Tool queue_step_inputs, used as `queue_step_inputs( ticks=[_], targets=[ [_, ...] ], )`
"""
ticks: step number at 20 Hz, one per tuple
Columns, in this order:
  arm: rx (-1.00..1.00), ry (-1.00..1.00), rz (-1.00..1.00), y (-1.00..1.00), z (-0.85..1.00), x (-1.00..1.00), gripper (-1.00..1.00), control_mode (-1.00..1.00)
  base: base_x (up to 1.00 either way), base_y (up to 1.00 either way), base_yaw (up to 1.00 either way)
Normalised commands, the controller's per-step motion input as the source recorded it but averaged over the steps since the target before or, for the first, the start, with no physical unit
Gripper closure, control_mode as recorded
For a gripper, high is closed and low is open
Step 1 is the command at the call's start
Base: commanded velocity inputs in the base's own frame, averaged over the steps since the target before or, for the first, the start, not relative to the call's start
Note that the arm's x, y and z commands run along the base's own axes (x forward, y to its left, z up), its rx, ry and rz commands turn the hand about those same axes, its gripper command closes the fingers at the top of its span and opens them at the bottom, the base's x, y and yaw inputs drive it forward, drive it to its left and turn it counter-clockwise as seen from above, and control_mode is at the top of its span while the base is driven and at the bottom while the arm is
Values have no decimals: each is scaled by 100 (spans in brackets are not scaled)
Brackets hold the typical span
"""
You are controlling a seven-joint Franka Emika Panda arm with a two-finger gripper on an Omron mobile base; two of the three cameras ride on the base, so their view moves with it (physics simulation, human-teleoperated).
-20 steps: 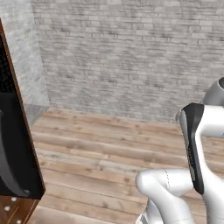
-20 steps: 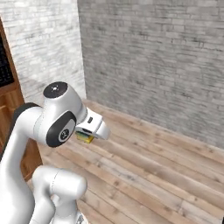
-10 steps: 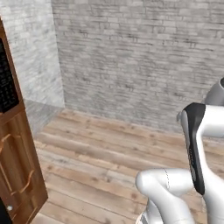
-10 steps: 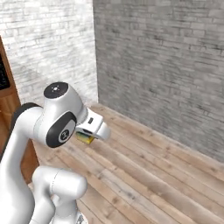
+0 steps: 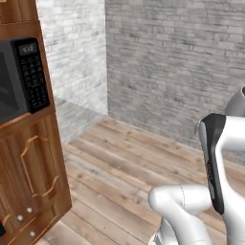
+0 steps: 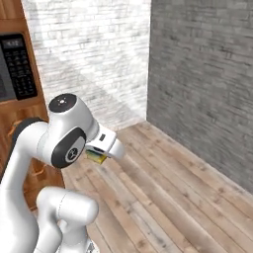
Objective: Place the sponge inside the microwave to prepare for sanitizing.
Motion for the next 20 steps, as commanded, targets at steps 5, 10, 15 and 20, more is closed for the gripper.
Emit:
queue_step_inputs(
  ticks=[5,10,15,20],
  targets=[
    [0,0,0,0,0,0,100,100,43,-1,48],
    [0,0,0,0,0,0,100,100,30,-1,47],
    [0,0,0,0,0,0,100,100,38,-1,50],
    [0,0,0,0,0,0,100,100,44,-12,51]
  ],
)
